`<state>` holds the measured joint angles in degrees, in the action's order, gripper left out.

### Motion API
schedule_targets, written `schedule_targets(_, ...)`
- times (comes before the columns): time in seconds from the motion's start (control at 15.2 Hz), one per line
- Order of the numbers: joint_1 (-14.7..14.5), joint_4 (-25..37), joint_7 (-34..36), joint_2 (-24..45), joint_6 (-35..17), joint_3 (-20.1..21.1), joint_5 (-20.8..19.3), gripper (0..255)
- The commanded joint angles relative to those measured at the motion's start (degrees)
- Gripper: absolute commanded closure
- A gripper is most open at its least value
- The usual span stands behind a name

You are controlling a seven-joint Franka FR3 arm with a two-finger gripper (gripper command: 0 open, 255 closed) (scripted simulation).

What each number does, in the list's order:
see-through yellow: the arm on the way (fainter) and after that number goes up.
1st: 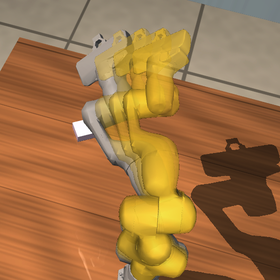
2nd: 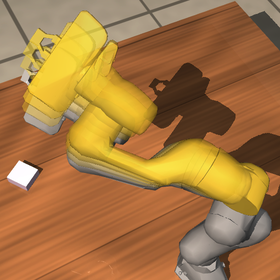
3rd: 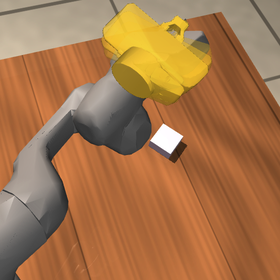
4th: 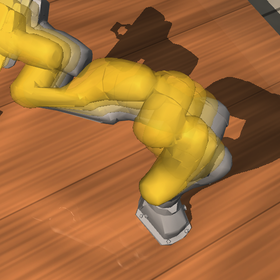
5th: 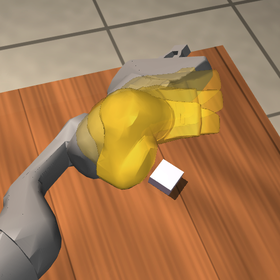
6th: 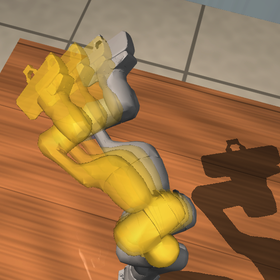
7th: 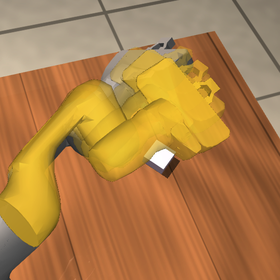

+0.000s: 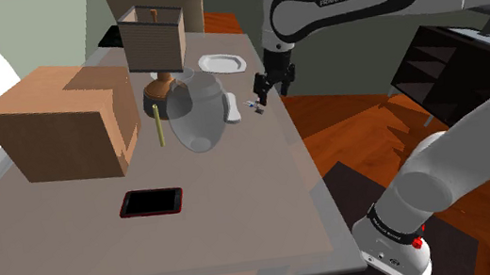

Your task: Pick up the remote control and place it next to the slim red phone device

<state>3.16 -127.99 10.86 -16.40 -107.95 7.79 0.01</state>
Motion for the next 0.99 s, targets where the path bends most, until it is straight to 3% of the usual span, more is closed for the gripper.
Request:
schedule_targets(0.0,0.5,2.6,2.9,4.3,-2.1,0.4,0.0,0)
schedule_targets(0.46,1.6,13.5,11.6,19.3,-7.3,0.3,-1.0,0)
schedule_targets(0.92,1.9,27.6,19.0,34.1,-9.3,-1.3,-1.6,0)
